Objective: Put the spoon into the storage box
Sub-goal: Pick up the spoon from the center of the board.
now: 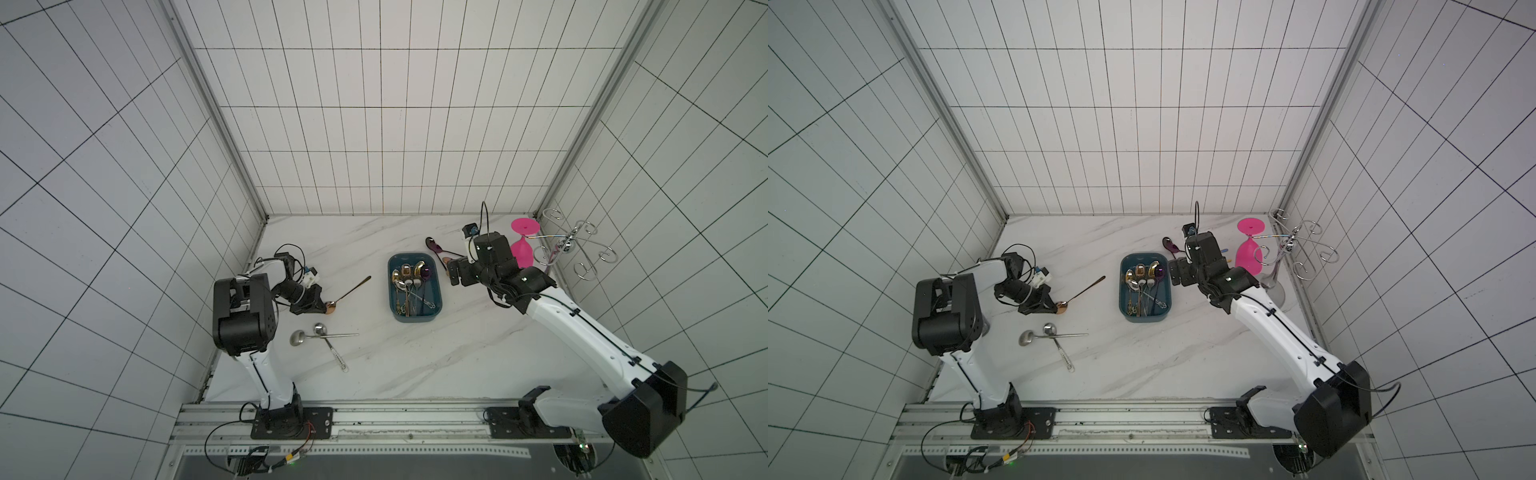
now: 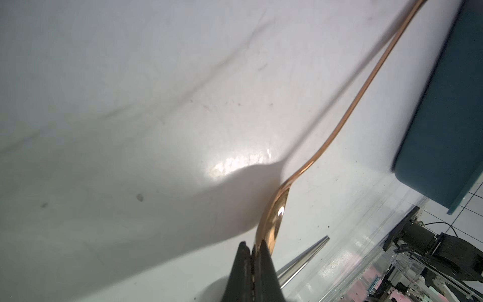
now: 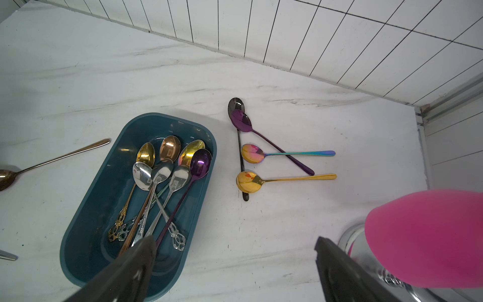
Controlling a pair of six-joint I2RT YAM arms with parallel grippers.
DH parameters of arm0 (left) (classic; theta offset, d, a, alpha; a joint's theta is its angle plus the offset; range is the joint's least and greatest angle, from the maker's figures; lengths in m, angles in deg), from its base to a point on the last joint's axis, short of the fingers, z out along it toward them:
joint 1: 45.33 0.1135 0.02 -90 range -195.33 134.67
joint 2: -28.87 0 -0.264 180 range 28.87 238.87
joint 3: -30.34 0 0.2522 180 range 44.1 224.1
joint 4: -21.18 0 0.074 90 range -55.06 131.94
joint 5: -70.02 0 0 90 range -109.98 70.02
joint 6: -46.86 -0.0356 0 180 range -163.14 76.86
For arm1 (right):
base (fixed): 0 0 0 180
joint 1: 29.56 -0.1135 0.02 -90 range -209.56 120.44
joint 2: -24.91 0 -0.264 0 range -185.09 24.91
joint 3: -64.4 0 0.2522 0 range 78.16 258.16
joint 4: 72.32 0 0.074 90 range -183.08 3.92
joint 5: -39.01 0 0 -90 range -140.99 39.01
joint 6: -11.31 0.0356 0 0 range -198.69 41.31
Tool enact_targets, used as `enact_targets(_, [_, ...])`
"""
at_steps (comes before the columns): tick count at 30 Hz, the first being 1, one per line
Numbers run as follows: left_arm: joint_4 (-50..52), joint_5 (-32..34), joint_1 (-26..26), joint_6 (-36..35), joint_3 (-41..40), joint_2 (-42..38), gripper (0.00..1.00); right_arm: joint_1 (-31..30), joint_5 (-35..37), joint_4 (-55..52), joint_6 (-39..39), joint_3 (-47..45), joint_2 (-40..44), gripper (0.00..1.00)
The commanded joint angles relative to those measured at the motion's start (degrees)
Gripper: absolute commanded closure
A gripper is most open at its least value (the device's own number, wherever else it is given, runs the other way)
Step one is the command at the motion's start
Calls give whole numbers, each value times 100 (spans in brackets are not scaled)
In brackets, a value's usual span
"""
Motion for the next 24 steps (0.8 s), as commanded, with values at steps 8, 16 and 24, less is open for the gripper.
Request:
enact_targets(8, [807,68,-644,-550,1346,-542,100,-634,-98,367,-1140,140,-95,0])
enact_targets(16, [1137,599,-1269,-1002,2439,-699,100,-1372,-557,590,-3244,223,-194,4])
enact_targets(24, [677,2004,-2314,-2383,2582,-1163,100,-1458,-1340,-638,-3198,1269,-869,14])
